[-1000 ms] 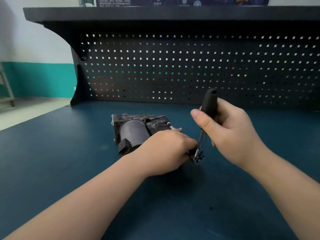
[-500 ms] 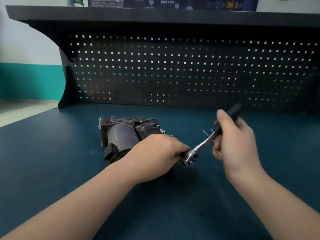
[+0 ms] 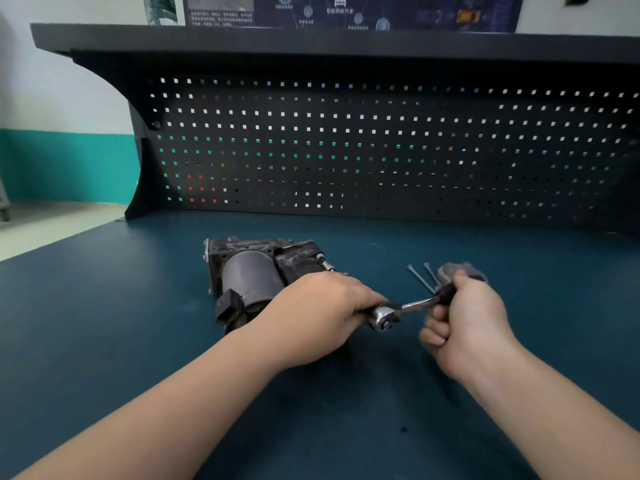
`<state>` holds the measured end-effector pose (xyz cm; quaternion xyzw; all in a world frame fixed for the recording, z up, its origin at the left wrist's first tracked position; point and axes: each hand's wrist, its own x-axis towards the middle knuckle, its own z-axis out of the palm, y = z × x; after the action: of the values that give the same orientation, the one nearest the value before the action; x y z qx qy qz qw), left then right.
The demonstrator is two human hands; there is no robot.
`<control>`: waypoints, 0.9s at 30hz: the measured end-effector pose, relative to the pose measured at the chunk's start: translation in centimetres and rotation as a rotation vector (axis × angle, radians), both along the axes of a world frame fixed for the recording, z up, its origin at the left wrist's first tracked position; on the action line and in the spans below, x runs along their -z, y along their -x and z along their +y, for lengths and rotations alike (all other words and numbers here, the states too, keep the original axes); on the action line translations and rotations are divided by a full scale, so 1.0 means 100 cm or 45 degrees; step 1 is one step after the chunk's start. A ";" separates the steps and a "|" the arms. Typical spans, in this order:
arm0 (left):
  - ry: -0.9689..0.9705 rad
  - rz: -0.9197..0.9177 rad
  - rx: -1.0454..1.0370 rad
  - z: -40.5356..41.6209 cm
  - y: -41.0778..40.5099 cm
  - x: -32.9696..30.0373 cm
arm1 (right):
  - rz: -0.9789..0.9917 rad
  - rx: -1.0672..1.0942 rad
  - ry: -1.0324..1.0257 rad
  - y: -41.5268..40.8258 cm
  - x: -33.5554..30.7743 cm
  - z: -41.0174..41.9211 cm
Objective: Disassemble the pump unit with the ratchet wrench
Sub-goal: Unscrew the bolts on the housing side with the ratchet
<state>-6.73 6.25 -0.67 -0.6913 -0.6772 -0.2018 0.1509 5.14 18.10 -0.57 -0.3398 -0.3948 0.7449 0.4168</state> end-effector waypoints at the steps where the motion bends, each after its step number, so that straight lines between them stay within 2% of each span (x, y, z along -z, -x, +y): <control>1: 0.028 0.021 0.019 0.000 0.001 -0.001 | -0.014 0.040 -0.101 0.001 0.001 -0.001; 2: 0.046 0.038 0.031 -0.001 0.002 0.000 | -0.015 0.081 -0.320 0.001 0.001 -0.002; 4: 0.040 0.051 0.025 -0.002 0.003 0.001 | -0.014 0.084 -0.977 -0.002 -0.002 -0.006; 6: -0.008 0.099 0.013 -0.001 0.003 0.002 | -0.061 -0.031 -1.613 -0.006 -0.006 -0.012; 8: -0.030 0.149 -0.013 0.000 0.000 0.002 | -0.173 -0.061 -1.935 -0.007 -0.006 -0.016; 9: -0.041 0.155 -0.017 0.001 0.001 0.003 | -0.203 -0.012 -1.942 -0.006 -0.006 -0.017; 10: -0.050 0.156 -0.019 0.001 0.001 0.004 | -0.197 0.040 -1.832 -0.005 -0.005 -0.018; 11: -0.049 0.153 -0.026 0.001 0.002 0.005 | -0.167 0.073 -1.610 -0.004 -0.004 -0.016; 14: -0.057 0.099 -0.045 0.002 0.002 0.006 | -0.076 0.081 -0.648 0.000 -0.002 -0.005; 15: -0.051 0.086 -0.043 0.002 0.002 0.005 | -0.039 0.082 -0.402 0.002 -0.001 -0.002; 16: -0.035 0.084 -0.041 0.002 0.001 0.004 | -0.036 0.088 -0.291 0.003 -0.001 -0.001; 17: -0.019 0.083 -0.031 0.002 0.001 0.003 | -0.043 0.093 -0.346 0.003 0.000 -0.001; 18: -0.005 0.082 -0.011 0.001 0.000 0.002 | -0.040 0.097 -0.551 0.002 0.001 -0.003; 21: 0.037 0.125 0.030 0.000 0.000 0.001 | -0.019 -0.052 -1.471 -0.005 -0.006 -0.011; 23: 0.048 0.172 -0.002 0.002 0.001 0.002 | -0.118 -0.151 -1.813 -0.008 -0.007 -0.013; 24: 0.062 0.197 -0.027 0.003 0.001 0.003 | -0.145 -0.113 -1.821 -0.007 -0.008 -0.013; 25: 0.075 0.215 -0.051 0.003 0.001 0.004 | -0.141 -0.048 -1.711 -0.007 -0.008 -0.014; 27: 0.052 0.196 -0.075 0.003 0.001 0.006 | -0.070 0.050 -1.158 -0.004 -0.007 -0.011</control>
<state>-6.80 6.57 -1.24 -0.6873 -0.6877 -0.1297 0.1943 5.54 16.96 0.13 -0.1492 -0.6862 0.4785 0.5272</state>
